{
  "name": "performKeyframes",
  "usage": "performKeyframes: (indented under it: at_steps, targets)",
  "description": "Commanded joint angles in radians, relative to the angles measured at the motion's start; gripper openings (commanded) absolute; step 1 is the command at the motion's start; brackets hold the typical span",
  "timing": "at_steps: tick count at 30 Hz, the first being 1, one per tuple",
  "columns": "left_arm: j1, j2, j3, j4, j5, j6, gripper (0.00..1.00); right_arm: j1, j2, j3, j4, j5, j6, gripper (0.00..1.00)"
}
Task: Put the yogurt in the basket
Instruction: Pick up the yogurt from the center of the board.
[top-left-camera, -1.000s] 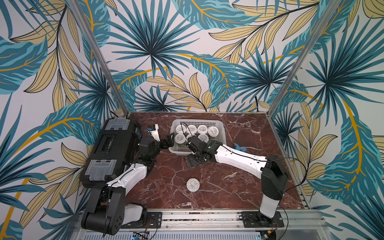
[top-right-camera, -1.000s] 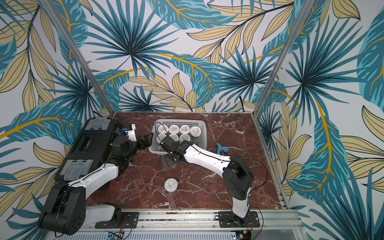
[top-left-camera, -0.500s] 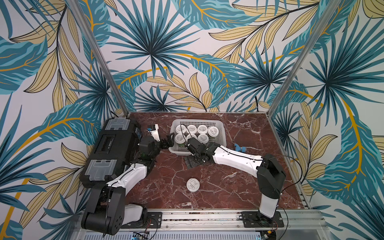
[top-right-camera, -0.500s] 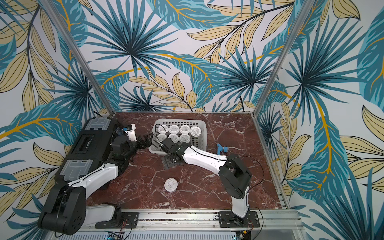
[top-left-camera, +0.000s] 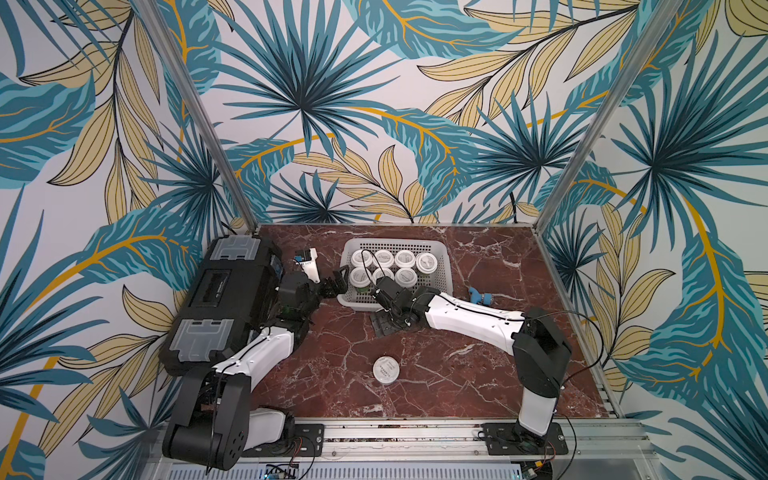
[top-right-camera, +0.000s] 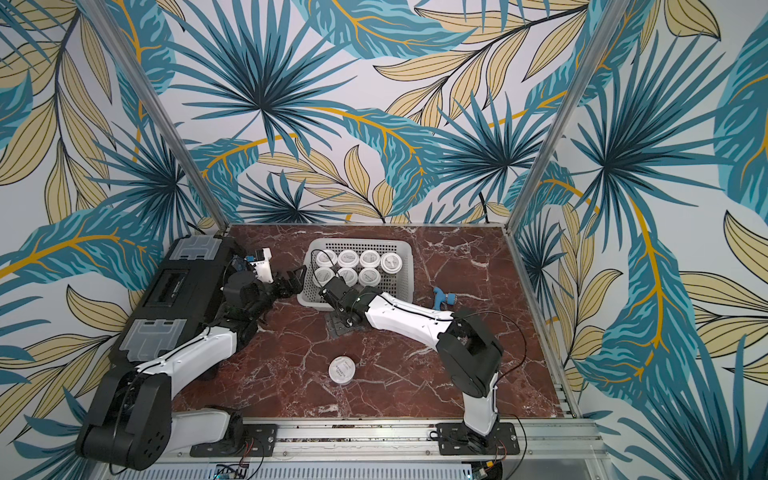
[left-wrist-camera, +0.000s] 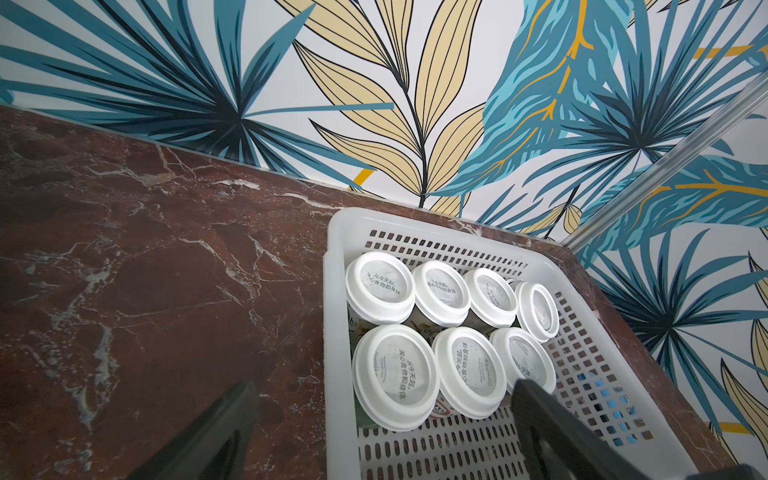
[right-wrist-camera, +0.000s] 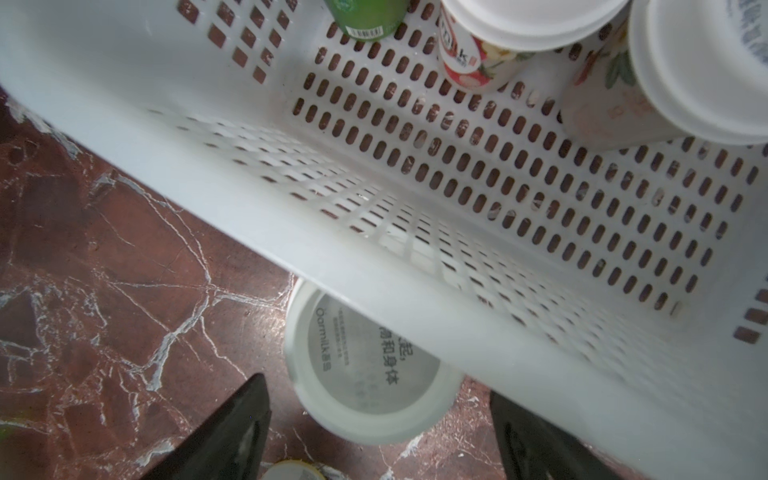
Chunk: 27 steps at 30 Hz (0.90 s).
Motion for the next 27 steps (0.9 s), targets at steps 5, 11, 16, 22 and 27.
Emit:
performKeyframes:
  at_steps: [5, 11, 16, 22, 27]
  targets:
    - [0.0, -0.01, -0.022, 0.02, 0.002, 0.02, 1.0, 0.005, 0.027, -0.017, 0.032, 0.006, 0.018, 0.85]
    - [0.0, -0.01, -0.022, 0.02, 0.004, 0.02, 1.0, 0.005, 0.036, -0.017, 0.036, 0.013, 0.018, 0.85]
    - [0.0, -0.013, -0.022, 0.02, 0.002, 0.021, 1.0, 0.005, 0.037, -0.023, 0.049, 0.017, 0.024, 0.83]
    - [0.0, -0.015, -0.022, 0.019, 0.002, 0.02, 1.0, 0.005, 0.029, -0.024, 0.056, 0.026, 0.023, 0.83]
    - [-0.001, -0.015, -0.022, 0.018, 0.0, 0.022, 1.0, 0.005, 0.039, -0.022, 0.06, 0.02, 0.025, 0.81]
